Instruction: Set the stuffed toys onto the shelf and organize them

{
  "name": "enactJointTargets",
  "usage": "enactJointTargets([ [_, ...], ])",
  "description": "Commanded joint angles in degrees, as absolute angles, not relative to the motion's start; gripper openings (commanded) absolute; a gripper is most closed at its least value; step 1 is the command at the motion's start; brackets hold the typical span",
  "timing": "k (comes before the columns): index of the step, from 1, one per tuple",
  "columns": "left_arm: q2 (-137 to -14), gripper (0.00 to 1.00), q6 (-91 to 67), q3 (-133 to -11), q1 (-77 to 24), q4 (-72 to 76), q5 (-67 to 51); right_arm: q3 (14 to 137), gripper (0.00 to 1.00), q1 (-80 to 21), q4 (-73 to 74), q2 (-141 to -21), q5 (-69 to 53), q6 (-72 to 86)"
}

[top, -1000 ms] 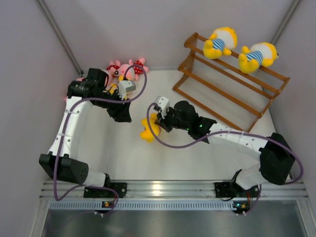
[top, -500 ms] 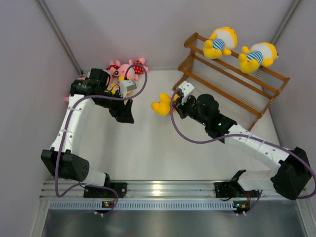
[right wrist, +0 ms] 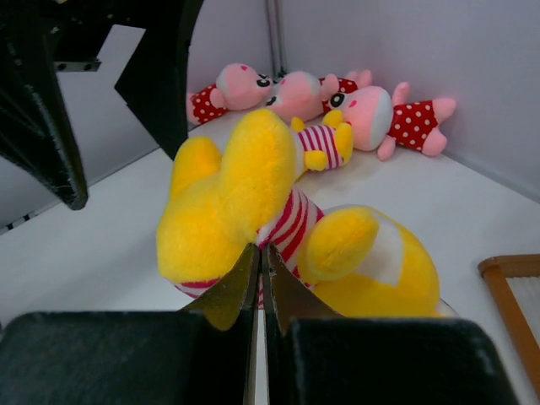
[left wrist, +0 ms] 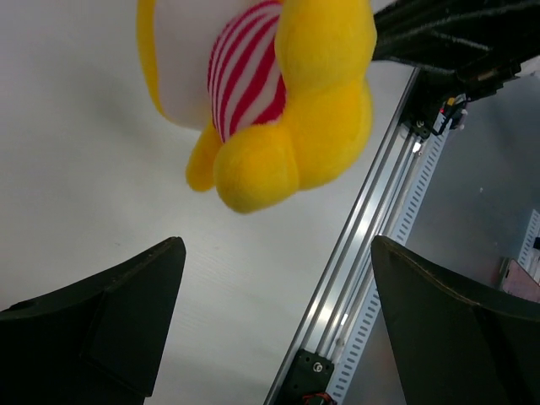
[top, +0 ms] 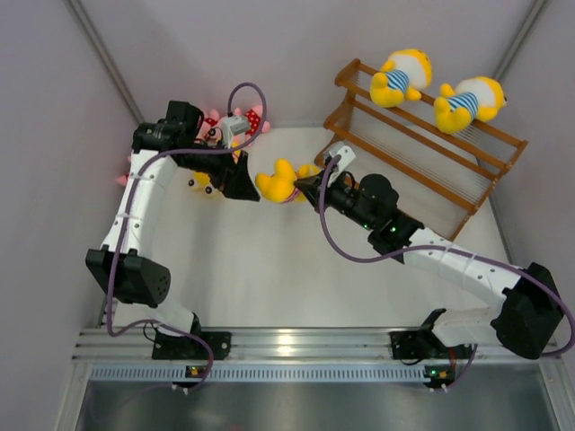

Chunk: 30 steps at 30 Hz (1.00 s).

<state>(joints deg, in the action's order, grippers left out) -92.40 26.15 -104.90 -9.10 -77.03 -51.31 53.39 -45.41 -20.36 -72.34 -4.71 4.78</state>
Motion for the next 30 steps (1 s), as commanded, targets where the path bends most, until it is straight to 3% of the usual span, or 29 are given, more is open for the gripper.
enactJointTargets([
  [1,-93.95,0.97,23.12,-109.86,-9.05,-74.18,-55.89,56.51,0.0,-47.28,-27.15,-72.77,-7.38,7.29],
  [4,-94.57,0.88,23.73,-110.22,-9.05,-74.18,-57.56,56.78,0.0,-47.63,-28.12,-72.69,-8.0,7.65],
  [12,-95.54,0.39,24.52,-109.6,-9.23,-74.18,-59.67,56.78,0.0,-48.08,-28.39,-72.42,-10.46,7.47],
  [13,-95.36,0.08,24.7,-109.6,-9.23,-74.18,-60.03,56.6,0.0,-47.99,-28.21,-72.42,-10.63,7.56],
  [14,-95.01,0.0,24.78,-109.6,-9.32,-74.09,-60.03,56.69,0.0,-47.99,-27.78,-72.6,-11.5,7.47],
  [16,-94.49,0.0,25.75,-109.16,-9.4,-74.18,-59.07,58.08,0.02,-47.99,-23.23,-72.6,-13.26,6.33],
  [17,-93.87,0.0,26.27,-108.46,-9.49,-74.09,-58.19,59.05,0.11,-47.9,-19.98,-72.34,-13.45,5.11],
  [18,-93.43,0.0,27.67,-108.02,-9.58,-74.18,-56.97,60.02,0.37,-47.9,-16.91,-72.07,-13.19,4.14],
  [21,-91.59,0.0,31.19,-105.22,-9.58,-74.09,-53.36,62.75,0.77,-46.76,-6.78,-69.88,-13.71,0.62],
  [24,-89.21,0.0,38.03,-102.14,-10.02,-74.09,-51.42,64.07,0.97,-43.52,-2.56,-68.64,-21.34,1.66],
  [30,-84.73,0.0,44.2,-98.62,-10.9,-74.09,-51.94,73.37,0.99,-39.82,6.23,-75.84,-32.59,3.16],
])
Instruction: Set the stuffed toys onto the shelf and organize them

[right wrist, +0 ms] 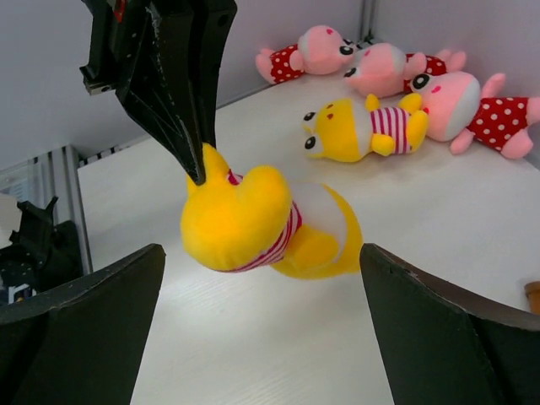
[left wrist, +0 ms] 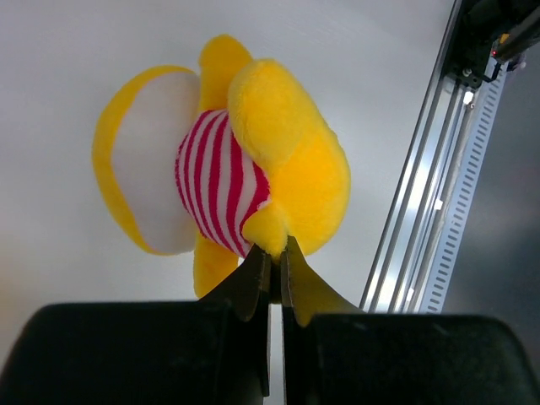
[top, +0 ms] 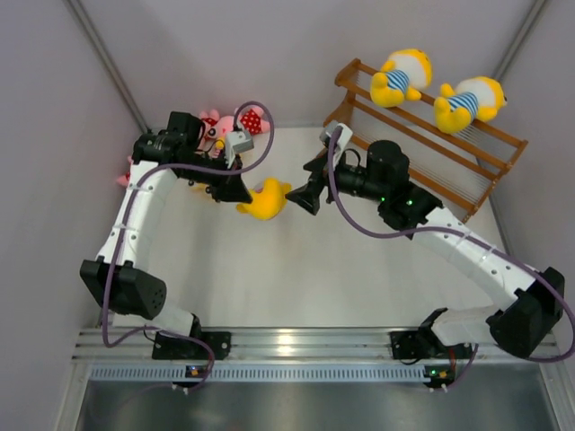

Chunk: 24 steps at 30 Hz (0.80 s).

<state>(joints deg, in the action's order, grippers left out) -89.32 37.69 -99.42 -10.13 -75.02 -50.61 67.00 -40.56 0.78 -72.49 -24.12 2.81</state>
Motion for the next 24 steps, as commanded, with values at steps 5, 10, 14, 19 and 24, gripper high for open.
enactJointTargets([
  [5,-82.62,0.0,44.91,-97.21,-11.51,-74.09,-51.24,78.74,1.0,-39.11,5.89,-83.13,-40.67,3.6],
  [10,-82.0,0.0,44.82,-96.86,-11.51,-74.09,-51.5,81.3,0.99,-39.2,3.44,-87.53,-45.35,6.14],
  [14,-82.26,0.0,45.0,-96.68,-11.51,-74.18,-51.68,79.9,0.99,-40.07,1.06,-89.56,-48.78,8.0],
  [19,-82.97,0.0,44.3,-97.29,-11.51,-74.09,-51.6,82.26,0.63,-43.15,8.16,-92.63,-45.72,3.53],
  [24,-84.46,0.16,40.0,-99.05,-11.51,-74.18,-43.96,82.53,0.0,-43.33,16.51,-90.97,-38.69,-3.94],
])
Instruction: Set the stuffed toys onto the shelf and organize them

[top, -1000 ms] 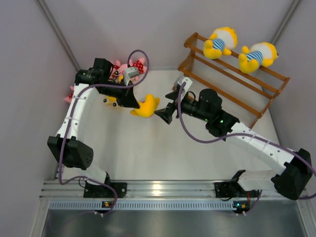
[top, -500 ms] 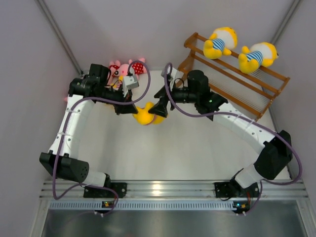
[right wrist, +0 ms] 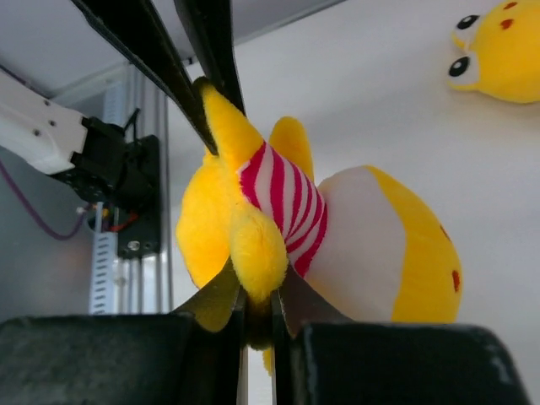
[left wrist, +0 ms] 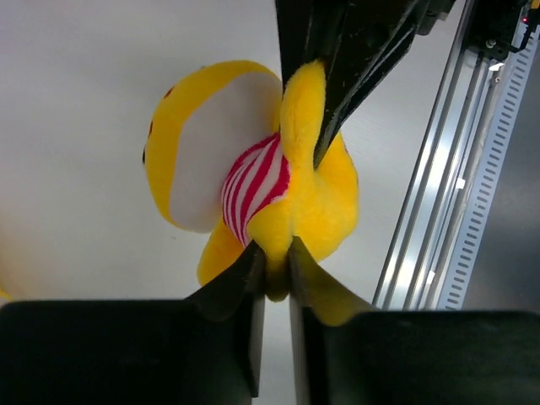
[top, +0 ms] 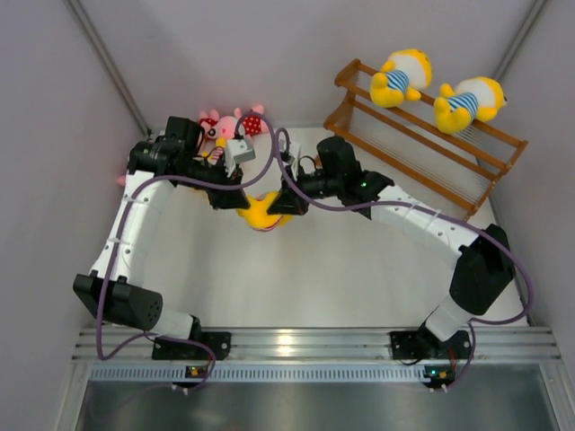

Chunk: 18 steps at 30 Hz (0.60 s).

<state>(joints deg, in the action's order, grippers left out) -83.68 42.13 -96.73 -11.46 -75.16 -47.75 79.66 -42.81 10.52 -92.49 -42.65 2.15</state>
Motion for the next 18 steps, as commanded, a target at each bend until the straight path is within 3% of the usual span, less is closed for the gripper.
enactJointTargets([
  [1,-85.51,0.26,38.77,-100.1,-11.51,-74.18,-41.77,82.36,0.0,-43.42,17.57,-89.66,-33.28,-7.09],
  [4,-87.44,0.54,33.67,-101.95,-11.16,-74.09,-33.94,80.6,0.0,-43.33,18.11,-85.63,-20.89,-13.76],
  [5,-87.89,0.56,31.92,-102.82,-10.55,-74.09,-32.62,80.07,0.0,-43.33,17.5,-84.39,-18.39,-15.8],
  [11,-88.77,0.59,30.15,-103.45,-7.12,-72.95,-30.59,71.99,0.0,-43.24,5.55,-75.94,-4.06,-35.22],
  [18,-89.12,0.59,30.5,-102.83,-6.86,-72.95,-31.73,70.67,0.0,-34.46,0.54,-78.13,-6.76,-43.94],
])
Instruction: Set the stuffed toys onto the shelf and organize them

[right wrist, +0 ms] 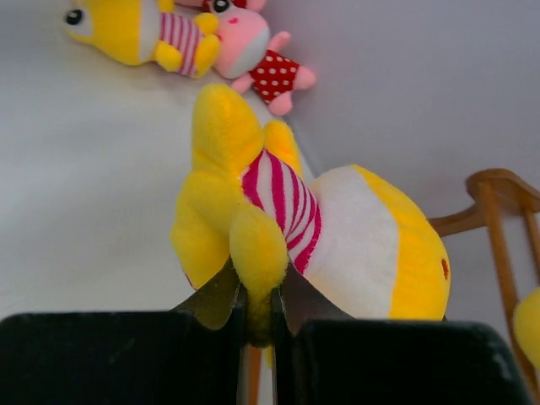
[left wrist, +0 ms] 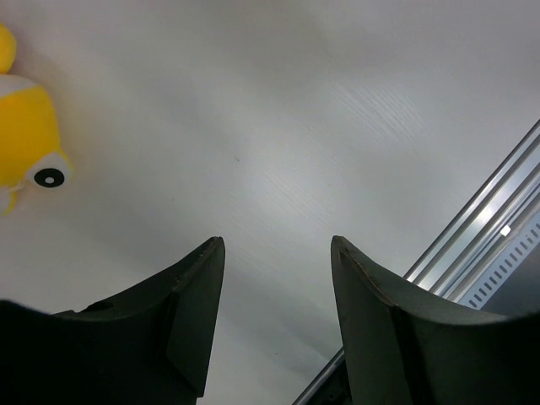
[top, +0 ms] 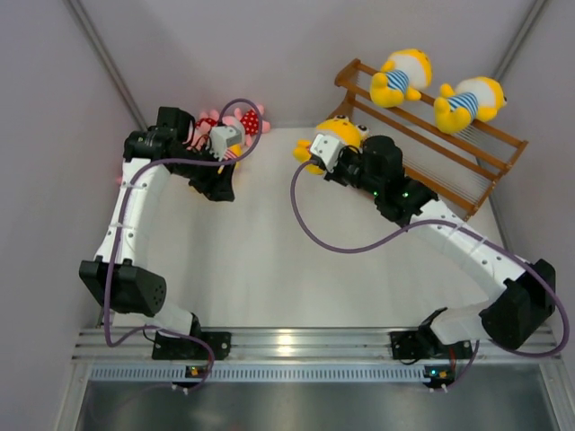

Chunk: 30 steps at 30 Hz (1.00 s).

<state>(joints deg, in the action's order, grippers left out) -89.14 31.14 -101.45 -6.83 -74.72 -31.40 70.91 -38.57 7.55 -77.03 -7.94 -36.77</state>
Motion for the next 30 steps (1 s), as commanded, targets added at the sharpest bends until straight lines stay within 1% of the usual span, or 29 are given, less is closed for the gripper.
enactJointTargets([
  [1,-89.12,0.59,30.5,-102.83,-6.86,-72.95,-31.73,70.32,0.0,-32.54,-1.39,-78.83,-7.9,-45.86],
  [6,-88.77,0.59,31.55,-101.87,-6.86,-72.95,-32.08,71.72,0.0,-26.47,-5.18,-82.26,-13.09,-45.97],
  [12,-89.56,0.59,32.17,-101.51,-6.86,-72.95,-32.25,70.14,0.0,-21.63,-10.8,-85.33,-14.5,-45.71],
  [19,-91.14,0.59,32.25,-101.69,-6.86,-72.95,-32.78,66.27,0.0,-18.46,-18.88,-86.57,-15.56,-43.07],
  [30,-94.66,0.58,30.85,-103.1,-6.86,-73.04,-33.92,61.96,0.0,-15.03,-24.17,-87.28,-16.08,-40.78],
])
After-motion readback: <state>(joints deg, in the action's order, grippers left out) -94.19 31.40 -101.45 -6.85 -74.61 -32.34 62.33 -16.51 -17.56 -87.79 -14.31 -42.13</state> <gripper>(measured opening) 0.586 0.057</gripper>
